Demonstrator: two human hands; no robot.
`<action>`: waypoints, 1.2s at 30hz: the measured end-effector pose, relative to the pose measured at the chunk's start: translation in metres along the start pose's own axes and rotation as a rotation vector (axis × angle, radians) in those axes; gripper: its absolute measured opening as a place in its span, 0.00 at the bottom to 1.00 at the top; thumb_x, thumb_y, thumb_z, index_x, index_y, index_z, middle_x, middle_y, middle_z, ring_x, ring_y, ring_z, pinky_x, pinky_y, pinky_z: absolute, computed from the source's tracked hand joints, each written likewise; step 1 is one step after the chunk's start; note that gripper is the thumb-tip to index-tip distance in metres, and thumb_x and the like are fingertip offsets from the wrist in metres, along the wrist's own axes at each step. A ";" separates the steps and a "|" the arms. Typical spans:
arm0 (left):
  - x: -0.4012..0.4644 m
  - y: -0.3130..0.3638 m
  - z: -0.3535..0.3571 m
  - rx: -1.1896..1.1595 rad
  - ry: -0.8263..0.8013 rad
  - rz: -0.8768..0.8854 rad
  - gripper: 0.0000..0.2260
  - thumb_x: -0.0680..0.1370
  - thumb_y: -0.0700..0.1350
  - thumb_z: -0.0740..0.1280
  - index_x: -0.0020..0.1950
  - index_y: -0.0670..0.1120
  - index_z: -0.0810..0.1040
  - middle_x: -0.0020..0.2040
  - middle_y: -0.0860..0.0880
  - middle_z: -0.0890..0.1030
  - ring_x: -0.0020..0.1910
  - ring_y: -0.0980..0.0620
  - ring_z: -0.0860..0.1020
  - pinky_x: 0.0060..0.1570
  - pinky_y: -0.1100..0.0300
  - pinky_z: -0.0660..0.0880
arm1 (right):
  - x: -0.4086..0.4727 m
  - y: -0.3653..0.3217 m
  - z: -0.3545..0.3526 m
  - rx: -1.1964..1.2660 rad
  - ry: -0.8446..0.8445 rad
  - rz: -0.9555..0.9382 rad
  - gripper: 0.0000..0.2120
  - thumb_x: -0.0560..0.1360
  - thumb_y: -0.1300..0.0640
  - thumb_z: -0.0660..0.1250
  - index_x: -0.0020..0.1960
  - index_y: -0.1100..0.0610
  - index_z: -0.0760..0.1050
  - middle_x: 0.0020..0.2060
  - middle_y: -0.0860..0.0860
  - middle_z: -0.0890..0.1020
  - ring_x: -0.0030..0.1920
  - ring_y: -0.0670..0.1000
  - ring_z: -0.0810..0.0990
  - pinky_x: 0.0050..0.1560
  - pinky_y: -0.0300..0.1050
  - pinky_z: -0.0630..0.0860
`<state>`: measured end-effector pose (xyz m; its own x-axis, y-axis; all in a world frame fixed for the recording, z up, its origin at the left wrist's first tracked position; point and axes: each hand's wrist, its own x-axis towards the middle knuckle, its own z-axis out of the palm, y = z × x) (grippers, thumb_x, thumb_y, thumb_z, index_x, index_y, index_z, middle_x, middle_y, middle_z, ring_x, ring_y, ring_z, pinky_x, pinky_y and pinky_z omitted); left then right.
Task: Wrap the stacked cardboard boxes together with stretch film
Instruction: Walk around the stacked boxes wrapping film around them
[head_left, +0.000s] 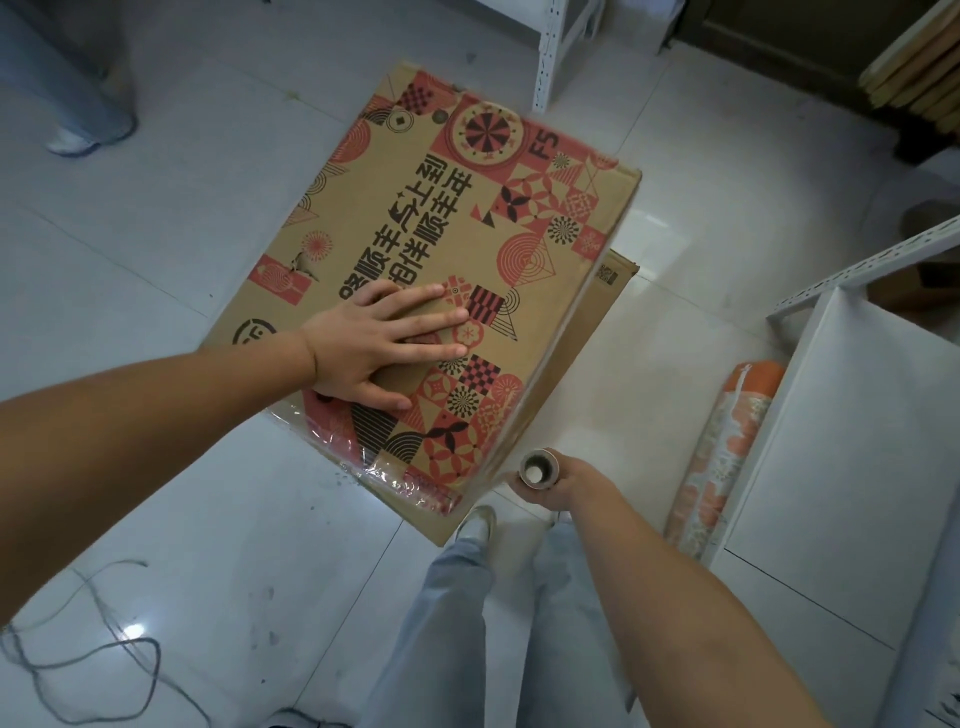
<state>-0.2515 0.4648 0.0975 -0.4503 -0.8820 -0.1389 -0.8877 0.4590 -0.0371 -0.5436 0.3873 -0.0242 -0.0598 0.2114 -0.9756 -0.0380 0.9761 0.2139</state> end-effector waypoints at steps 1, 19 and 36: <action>0.000 0.000 0.000 0.005 -0.003 -0.002 0.34 0.74 0.71 0.44 0.77 0.59 0.44 0.78 0.53 0.41 0.76 0.43 0.50 0.65 0.46 0.57 | 0.002 -0.004 0.004 -0.030 0.001 0.013 0.15 0.74 0.64 0.66 0.59 0.66 0.70 0.62 0.60 0.74 0.63 0.58 0.75 0.35 0.59 0.79; 0.101 0.084 -0.058 -0.245 0.134 -0.988 0.36 0.70 0.72 0.50 0.63 0.47 0.72 0.62 0.48 0.74 0.63 0.44 0.69 0.59 0.47 0.66 | -0.009 -0.018 0.006 -0.671 -0.069 -0.116 0.08 0.78 0.59 0.62 0.45 0.63 0.68 0.35 0.58 0.74 0.34 0.54 0.74 0.37 0.48 0.74; 0.130 0.112 -0.036 -0.346 0.095 -1.230 0.32 0.76 0.65 0.47 0.74 0.49 0.63 0.74 0.46 0.62 0.74 0.43 0.51 0.73 0.41 0.42 | 0.003 -0.047 -0.006 -0.765 -0.160 -0.083 0.11 0.75 0.63 0.67 0.54 0.64 0.68 0.39 0.58 0.75 0.37 0.54 0.76 0.37 0.49 0.79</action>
<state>-0.4133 0.3976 0.1105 0.6886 -0.7143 -0.1250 -0.6944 -0.6992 0.1701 -0.5484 0.3416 -0.0368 0.1157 0.2004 -0.9729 -0.7160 0.6957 0.0582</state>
